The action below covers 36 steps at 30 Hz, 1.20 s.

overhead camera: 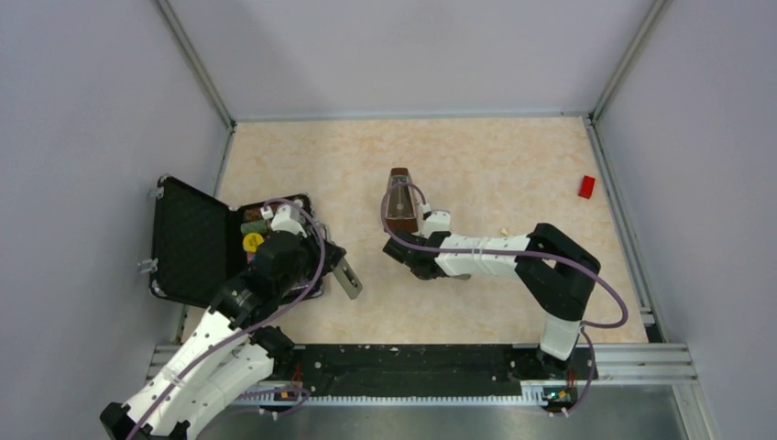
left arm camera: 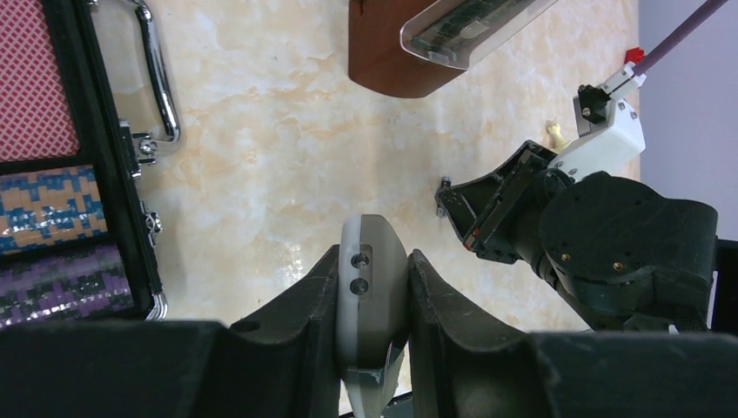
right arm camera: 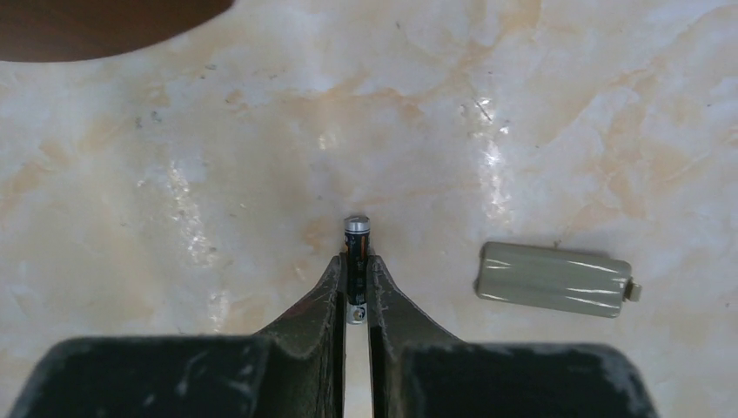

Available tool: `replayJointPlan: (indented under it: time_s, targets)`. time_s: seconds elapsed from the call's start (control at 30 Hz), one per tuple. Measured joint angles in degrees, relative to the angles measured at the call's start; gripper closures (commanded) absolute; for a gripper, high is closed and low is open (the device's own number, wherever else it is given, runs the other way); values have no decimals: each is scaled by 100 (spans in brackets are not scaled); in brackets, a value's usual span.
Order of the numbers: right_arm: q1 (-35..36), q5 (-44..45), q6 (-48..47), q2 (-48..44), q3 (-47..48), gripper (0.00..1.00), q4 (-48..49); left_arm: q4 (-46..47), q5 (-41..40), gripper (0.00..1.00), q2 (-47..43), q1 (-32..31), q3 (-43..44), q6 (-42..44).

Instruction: Load the batteries into the remote control

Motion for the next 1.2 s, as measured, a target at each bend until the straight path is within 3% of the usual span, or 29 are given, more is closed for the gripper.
replayJointPlan:
  time_s: [0.2,0.3,0.53,0.77,0.97,1.1,1.2]
  targets:
    - [-153,-286,-219,-376,-466,78,245,214,232,100,221,0,-2,-48]
    - [-184,-348,-352,-380,-470,79,321,332,326,100,319,0,-2,-107]
    - [-219,-520,-551,-398,-509,93,516,540,479,100,396,0,-13,-181]
    - [-249,-949,-883,-776,-734,92,557,837,955,100,599,7,-63,-214]
    - [-332,-1429,-1486,-2586,-887,90,271,1325,1836,100,984,7,-61,-315]
    - [-485,-1720,-1991,-4044,-684,90,-101,2286,2612,100,1502,7,-61,-551]
    - [-509,-2017,-2341,-4483,-214,89,-476,3143,3176,100,2118,7,-61,-800]
